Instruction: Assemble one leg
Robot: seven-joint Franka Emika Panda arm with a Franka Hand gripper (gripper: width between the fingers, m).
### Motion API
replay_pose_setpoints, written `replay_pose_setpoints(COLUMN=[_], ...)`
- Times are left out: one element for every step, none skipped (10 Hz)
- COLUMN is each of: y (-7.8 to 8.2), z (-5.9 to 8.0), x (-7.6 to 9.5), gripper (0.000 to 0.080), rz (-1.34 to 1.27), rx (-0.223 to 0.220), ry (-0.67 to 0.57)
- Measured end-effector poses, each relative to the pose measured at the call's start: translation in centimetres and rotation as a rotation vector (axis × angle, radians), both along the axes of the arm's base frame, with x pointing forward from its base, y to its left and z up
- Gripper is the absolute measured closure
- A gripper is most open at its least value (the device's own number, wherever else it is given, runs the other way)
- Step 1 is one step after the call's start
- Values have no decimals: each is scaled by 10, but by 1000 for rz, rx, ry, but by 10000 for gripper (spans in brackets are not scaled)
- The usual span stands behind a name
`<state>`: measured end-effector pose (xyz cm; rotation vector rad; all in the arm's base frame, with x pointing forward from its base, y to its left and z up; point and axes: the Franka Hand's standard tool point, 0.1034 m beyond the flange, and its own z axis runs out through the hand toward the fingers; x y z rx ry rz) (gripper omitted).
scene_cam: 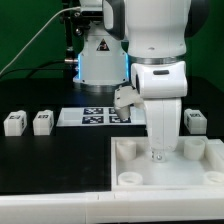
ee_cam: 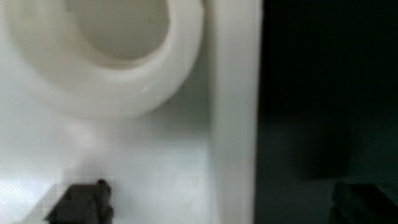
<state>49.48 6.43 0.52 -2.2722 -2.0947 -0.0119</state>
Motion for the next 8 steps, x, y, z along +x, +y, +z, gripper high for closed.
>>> replay_pose_setpoints(y=[0,0,0,0,0,0,0,1], z=[0,0,0,0,0,0,1,12], x=[0,0,0,0,0,0,1,3], gripper=[159,159,151,150,150,150,150,150], rz=[0,0,0,-1,-1,-1,-13,-89], rx=[0,0,0,0,0,0,0,-5], ry=[0,0,0,0,0,0,-1,-14])
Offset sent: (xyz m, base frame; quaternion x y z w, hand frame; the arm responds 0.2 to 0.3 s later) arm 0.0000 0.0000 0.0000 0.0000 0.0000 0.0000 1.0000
